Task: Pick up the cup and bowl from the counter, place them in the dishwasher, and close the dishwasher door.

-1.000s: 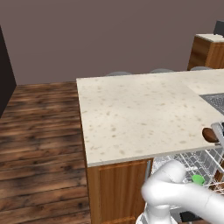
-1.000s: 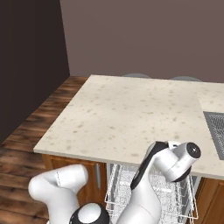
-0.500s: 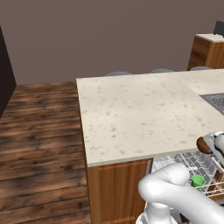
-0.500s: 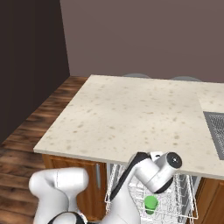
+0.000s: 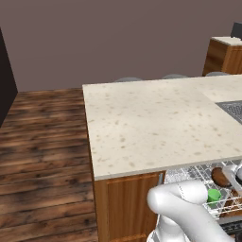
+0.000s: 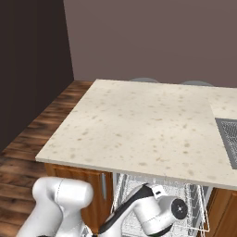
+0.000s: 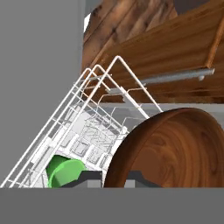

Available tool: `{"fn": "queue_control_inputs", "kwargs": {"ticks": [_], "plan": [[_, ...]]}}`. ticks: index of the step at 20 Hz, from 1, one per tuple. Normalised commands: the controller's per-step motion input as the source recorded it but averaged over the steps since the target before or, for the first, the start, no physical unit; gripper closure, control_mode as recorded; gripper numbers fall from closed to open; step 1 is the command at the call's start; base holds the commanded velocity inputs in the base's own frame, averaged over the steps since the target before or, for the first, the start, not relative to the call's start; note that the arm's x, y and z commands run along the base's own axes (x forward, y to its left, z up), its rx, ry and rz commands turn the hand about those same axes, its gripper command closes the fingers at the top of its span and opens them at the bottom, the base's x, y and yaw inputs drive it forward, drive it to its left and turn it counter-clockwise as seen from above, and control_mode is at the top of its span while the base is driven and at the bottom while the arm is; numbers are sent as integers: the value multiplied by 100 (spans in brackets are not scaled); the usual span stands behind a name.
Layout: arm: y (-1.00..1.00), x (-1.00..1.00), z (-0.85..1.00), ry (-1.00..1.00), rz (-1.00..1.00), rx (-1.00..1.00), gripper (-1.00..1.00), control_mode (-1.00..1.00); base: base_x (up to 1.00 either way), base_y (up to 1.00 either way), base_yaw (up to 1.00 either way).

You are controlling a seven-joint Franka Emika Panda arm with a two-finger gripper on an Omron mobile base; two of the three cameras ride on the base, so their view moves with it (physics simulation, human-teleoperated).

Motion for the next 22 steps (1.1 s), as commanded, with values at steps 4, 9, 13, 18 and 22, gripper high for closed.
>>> {"fn": "queue_control_inputs", "kwargs": {"ticks": [4, 9, 13, 18, 22], "plan": [[1, -3, -44, -6, 11, 0, 100, -100, 0, 0, 0], [0, 7, -49, -1, 8, 0, 100, -100, 0, 0, 0], [-13, 22, -50, 0, 7, 0, 100, -100, 0, 0, 0], [-27, 31, -54, 0, 6, 0, 100, -100, 0, 0, 0], [-46, 44, -47, 0, 3, -1, 100, -100, 0, 0, 0]]}}
